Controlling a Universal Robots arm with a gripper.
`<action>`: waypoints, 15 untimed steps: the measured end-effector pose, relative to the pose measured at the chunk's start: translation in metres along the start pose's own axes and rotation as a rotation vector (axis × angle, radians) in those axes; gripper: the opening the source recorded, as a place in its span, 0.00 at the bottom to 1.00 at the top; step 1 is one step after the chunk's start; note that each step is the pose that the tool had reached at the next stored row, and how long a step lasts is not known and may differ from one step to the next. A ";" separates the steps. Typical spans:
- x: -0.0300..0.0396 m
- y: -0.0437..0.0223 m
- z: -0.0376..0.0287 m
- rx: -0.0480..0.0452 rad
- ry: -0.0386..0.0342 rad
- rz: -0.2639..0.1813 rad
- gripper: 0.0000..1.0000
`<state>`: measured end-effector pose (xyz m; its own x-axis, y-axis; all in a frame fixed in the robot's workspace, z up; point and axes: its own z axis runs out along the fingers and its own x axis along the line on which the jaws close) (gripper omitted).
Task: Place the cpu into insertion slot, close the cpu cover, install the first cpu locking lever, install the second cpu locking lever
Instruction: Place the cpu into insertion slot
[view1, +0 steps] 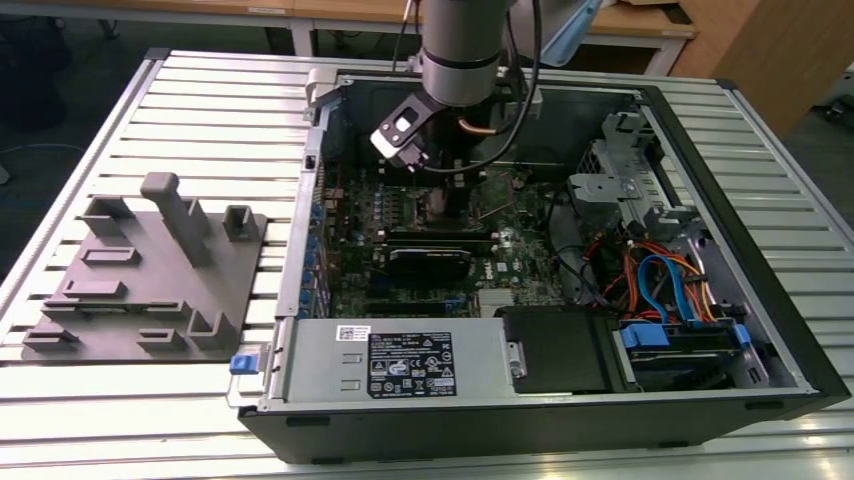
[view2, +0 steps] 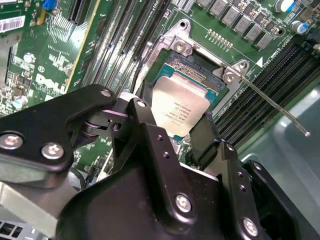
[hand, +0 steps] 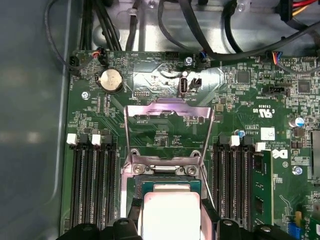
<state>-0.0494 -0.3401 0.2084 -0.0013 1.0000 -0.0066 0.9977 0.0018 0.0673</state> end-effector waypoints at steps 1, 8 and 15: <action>0.0000 -0.0004 0.0007 0.0001 -0.0004 0.005 0.54; 0.0007 -0.0015 0.0079 0.0001 -0.0009 0.014 0.54; 0.0015 -0.0020 0.0150 0.0002 -0.0011 0.014 0.54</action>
<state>-0.0504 -0.3387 0.1933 0.0129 0.9999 -0.0067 0.9977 -0.0124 0.0672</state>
